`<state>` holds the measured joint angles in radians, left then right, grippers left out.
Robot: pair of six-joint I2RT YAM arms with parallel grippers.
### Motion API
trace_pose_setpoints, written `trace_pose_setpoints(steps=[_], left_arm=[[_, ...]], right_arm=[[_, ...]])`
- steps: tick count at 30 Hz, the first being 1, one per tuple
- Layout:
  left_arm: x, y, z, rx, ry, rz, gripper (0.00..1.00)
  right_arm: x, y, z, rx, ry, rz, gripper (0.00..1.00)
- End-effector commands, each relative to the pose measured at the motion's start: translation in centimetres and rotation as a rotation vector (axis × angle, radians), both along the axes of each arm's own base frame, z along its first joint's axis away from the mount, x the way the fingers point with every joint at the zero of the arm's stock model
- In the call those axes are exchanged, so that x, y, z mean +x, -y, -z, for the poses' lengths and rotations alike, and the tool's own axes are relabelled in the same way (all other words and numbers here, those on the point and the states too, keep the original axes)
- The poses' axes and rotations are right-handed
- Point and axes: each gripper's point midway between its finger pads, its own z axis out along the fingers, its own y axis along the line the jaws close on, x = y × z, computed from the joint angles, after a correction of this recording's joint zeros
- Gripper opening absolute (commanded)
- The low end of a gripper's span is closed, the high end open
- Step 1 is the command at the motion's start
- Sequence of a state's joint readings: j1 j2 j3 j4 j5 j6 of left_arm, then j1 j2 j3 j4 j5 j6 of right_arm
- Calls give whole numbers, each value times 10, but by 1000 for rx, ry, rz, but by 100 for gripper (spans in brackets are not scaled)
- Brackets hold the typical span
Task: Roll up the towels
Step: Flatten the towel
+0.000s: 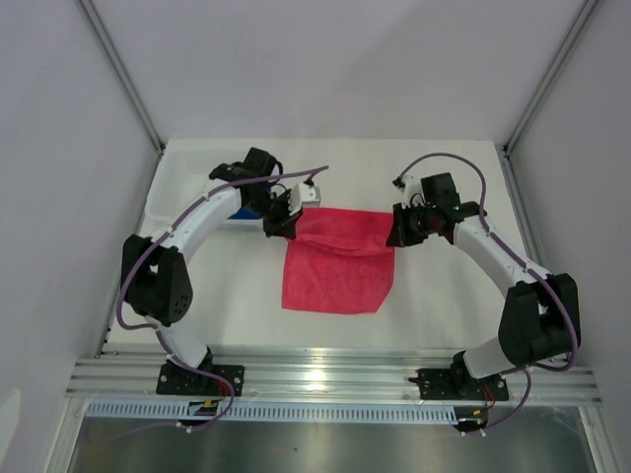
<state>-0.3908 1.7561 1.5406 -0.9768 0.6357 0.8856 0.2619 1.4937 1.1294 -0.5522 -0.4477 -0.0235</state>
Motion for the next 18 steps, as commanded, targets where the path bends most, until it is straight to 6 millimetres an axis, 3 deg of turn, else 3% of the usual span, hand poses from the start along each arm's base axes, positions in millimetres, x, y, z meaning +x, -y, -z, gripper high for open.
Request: trace_pose_setpoints(steps=[1,5,7,8,10,11,13,14,16,17,18], left_arm=[[-29,-5,3,-7,9,76,1],[-27,5,-3,-36,17,47,1],[-17,11,-21,-62,37,10,1],[-13,12,-25,-70,45,-7,1],[1,14,-52,-101,100,-67,1],[5,14,-59,-110,109,-92,1],[28,13,-110,-164,193,-181,1],[33,10,-119,-174,197,-215,1],[50,3,-167,-222,281,-295,1],[55,0,-176,-224,298,-323,1],[62,-4,-212,-262,379,-345,1]], right_arm=[[-27,5,9,-38,-51,51,0],[-22,4,-8,-18,4,61,0],[-17,7,-20,-37,32,63,0],[-15,7,-35,-34,56,62,0],[-16,4,-54,-17,96,38,0],[-18,0,-77,5,150,15,0],[-24,-8,-104,20,231,-55,0],[-27,-14,-133,49,303,-82,0],[-36,-24,-160,90,364,-144,0],[-43,-33,-174,123,393,-193,0],[-54,-46,-199,158,450,-250,0]])
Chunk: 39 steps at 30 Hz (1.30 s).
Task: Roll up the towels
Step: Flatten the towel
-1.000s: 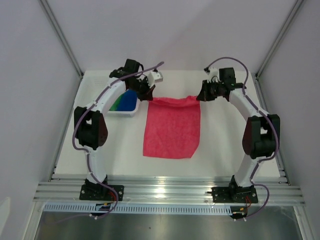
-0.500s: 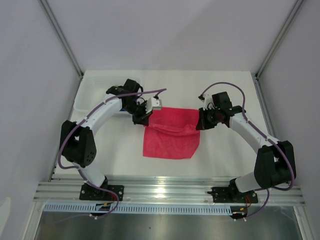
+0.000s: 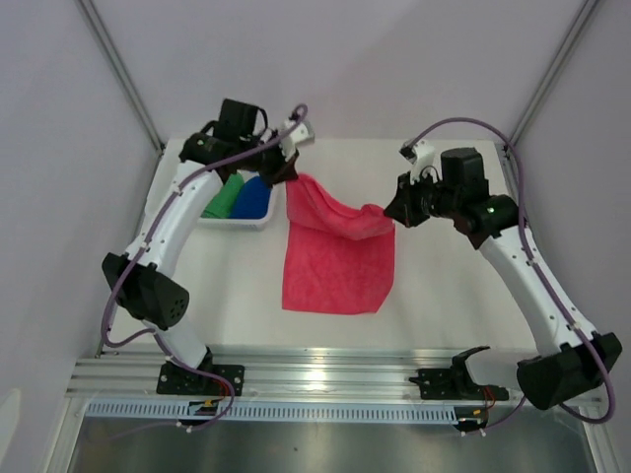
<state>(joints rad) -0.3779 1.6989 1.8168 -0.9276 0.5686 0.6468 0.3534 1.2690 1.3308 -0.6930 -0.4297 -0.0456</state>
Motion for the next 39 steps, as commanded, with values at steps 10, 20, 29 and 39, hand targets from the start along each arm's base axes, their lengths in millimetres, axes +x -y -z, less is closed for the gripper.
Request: trace_pose_setpoints(steps=[10,20,29,39], left_arm=[[72,9,-156,-246,331,-219,1],[103,109,-7,-83,124,-113,61],[65,94,-42,-140,51,-156,96],[-124,44,124,281,-289,265,77]], right_arm=[[-84,-118,-161,322,361,-479,0],[31,-55,-61,467,72,93,0],[128,79,29,440,-83,582,0],[151,141,70,408,-147,722,0]])
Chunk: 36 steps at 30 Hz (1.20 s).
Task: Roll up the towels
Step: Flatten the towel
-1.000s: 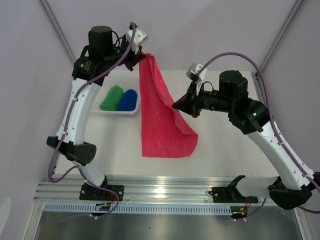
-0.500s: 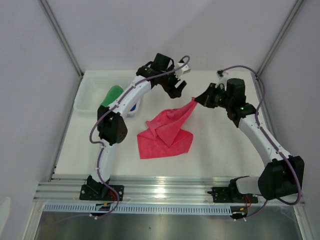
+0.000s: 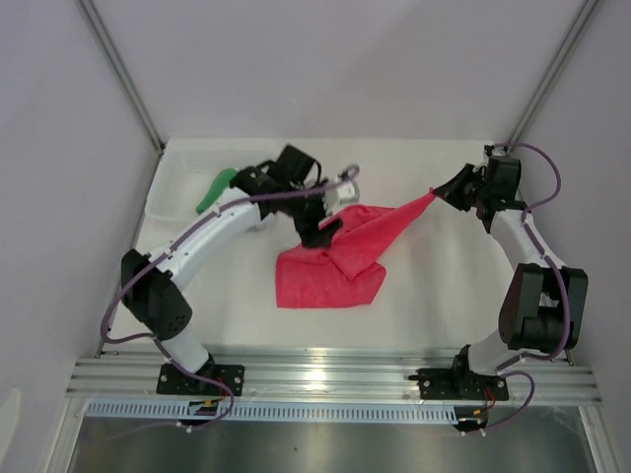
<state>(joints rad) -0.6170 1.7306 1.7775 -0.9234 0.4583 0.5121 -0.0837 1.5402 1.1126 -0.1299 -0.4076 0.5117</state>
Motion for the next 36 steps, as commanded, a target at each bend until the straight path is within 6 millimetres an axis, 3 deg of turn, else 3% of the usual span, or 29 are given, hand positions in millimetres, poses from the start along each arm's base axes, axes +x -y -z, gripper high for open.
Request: trace_pose_setpoints(steps=[1,2,3,6,12,18,21,24,25,26,28,29,30,33,34,35,36], left_arm=[[-76,-31,102,239,-148,229,79],[-76,-30,111,287,-57,289,80],[-92,-46,140,352,-85,316,80],[-86,-52,164,424,-20,327,82],[-48,-59,193,531,113,251,81],[-70,-73,227,560,41,312,66],[-77,-84,247,597,24,316,69],[-73,-84,253,613,26,308,70],[-71,-83,254,614,29,300,68],[-68,-85,256,630,34,291,55],[-66,-83,259,629,19,277,25],[-60,-83,258,645,34,261,6],[-53,-83,257,654,47,243,1],[-26,-93,245,653,47,140,1],[7,-100,230,646,76,41,1],[19,-106,223,636,71,-5,1],[35,-125,216,641,56,-96,1]], right_arm=[[10,3,-18,-5,65,-17,0],[9,1,-17,-3,60,-26,0],[7,-1,-15,-4,56,-34,0],[1,-1,-9,-6,42,-40,0],[-15,-7,-3,2,25,-57,0],[-34,-3,-4,-14,34,-54,0],[-41,-2,-3,-24,28,-60,0],[-45,-1,-5,-23,32,-57,0],[-46,-1,-6,-23,33,-58,0],[-48,-1,-5,-19,29,-56,0],[-52,-2,-8,-17,30,-58,0],[-54,-2,-9,-14,28,-57,0],[-56,-3,-10,-12,27,-55,0],[-71,-4,-10,-8,2,-55,0],[-75,-4,-10,-9,-4,-53,0],[-83,-5,-7,-8,-22,-50,0],[-88,-5,-7,-6,-29,-50,0]])
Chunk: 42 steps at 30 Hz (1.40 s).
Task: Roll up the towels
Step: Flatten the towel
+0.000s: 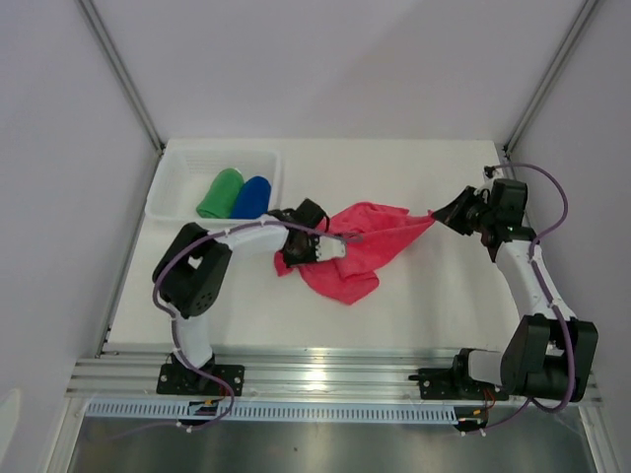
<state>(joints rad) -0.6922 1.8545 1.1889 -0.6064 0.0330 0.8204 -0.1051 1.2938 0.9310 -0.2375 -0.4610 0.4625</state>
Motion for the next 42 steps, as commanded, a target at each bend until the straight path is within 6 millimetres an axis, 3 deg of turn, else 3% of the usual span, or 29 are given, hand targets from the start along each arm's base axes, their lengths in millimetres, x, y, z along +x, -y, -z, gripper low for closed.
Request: trace_pose_setpoints(steps=[1,4,7,8,9,11,13,17,20,24,29,33,39,42], left_arm=[[79,-43,-27,13,125,-257,1],[116,-61,-48,39,242,-301,1],[135,-61,-53,70,298,-296,27],[132,-57,-51,65,273,-287,45],[129,-49,-58,33,252,-272,53],[104,-28,-63,-51,172,-204,62],[61,-9,-75,-143,72,-81,65],[-1,8,-83,-201,-65,11,66],[-23,35,-92,-258,-126,-29,66],[-23,67,-82,-300,-140,-240,70],[-24,55,-50,-213,-184,-469,73],[-19,63,-39,-242,-170,-552,77],[-24,58,-14,-187,-203,-543,68],[-22,55,-1,-162,-192,-549,54]], right_arm=[[-22,-1,-6,-1,-12,-3,0],[-38,2,-6,-8,-32,32,0],[-42,6,-8,-4,-19,72,0],[-40,6,-9,5,-8,80,0],[-38,6,-6,11,-18,80,0],[-34,5,-6,23,-27,80,0],[-31,4,-5,26,-24,77,0],[-28,5,-8,22,-10,79,0],[-27,5,-8,17,-14,76,0],[-26,6,-11,11,-6,77,0],[-29,10,-18,-21,17,80,0],[-31,10,-17,-31,16,75,0],[-32,11,-16,-37,15,79,0],[-32,13,-14,-43,8,84,0]])
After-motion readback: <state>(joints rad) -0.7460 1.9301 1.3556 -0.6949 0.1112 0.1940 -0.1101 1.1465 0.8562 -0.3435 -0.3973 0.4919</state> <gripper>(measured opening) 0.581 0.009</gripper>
